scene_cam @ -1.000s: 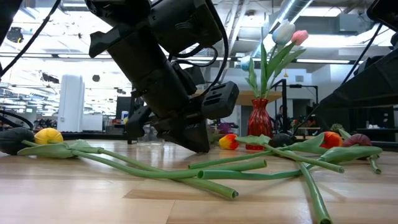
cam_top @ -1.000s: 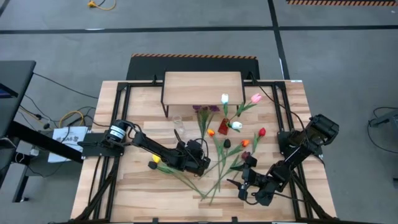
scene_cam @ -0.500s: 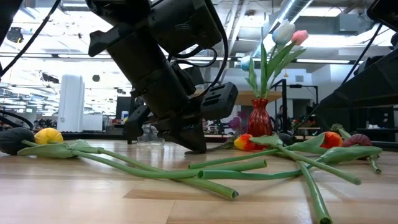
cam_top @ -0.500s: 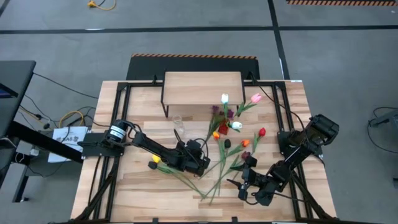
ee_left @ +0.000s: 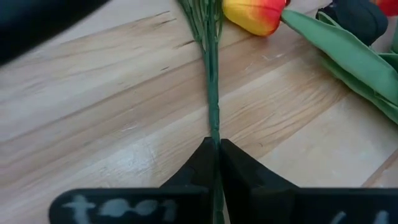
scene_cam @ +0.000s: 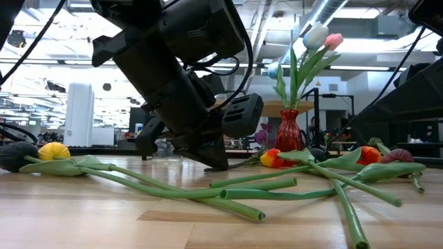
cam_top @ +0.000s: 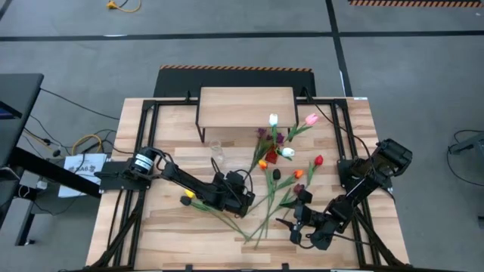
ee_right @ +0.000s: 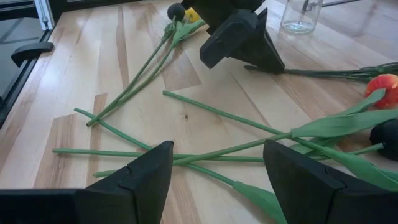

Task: Pick and place flowers into a vace then onto a shelf
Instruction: Put the purple flowers into the red flower vase

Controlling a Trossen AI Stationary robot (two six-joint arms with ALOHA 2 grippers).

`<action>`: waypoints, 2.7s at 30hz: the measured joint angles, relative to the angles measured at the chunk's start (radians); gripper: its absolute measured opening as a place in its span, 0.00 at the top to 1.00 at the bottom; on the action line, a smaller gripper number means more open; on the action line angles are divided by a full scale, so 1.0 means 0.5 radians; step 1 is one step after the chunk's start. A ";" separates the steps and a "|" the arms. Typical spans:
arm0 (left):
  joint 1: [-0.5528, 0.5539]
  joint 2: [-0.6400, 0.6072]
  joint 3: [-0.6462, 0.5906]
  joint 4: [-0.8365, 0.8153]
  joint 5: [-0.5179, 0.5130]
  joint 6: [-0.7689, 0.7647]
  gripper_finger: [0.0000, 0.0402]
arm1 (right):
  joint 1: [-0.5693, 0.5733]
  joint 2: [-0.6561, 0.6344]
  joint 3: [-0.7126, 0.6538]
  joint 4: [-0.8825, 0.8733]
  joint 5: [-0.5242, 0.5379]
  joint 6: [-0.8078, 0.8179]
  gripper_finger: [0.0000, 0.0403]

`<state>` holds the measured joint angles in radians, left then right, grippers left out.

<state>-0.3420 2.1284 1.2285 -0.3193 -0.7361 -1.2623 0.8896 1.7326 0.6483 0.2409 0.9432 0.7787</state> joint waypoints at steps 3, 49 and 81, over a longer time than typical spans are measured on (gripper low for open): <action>-0.014 -0.001 0.000 -0.051 -0.025 -0.027 1.00 | 0.000 0.000 0.000 0.000 0.000 0.000 0.39; -0.468 0.009 0.419 -1.478 0.201 -0.741 1.00 | 0.000 0.000 0.000 0.007 -0.006 0.000 0.39; -0.773 0.003 0.838 -2.208 0.064 -1.123 1.00 | 0.000 0.000 -0.001 0.014 -0.008 0.015 0.39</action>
<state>-0.7286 2.1300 1.6478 -1.4235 -0.7039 -1.8236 0.8898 1.7325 0.6480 0.2481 0.9390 0.7864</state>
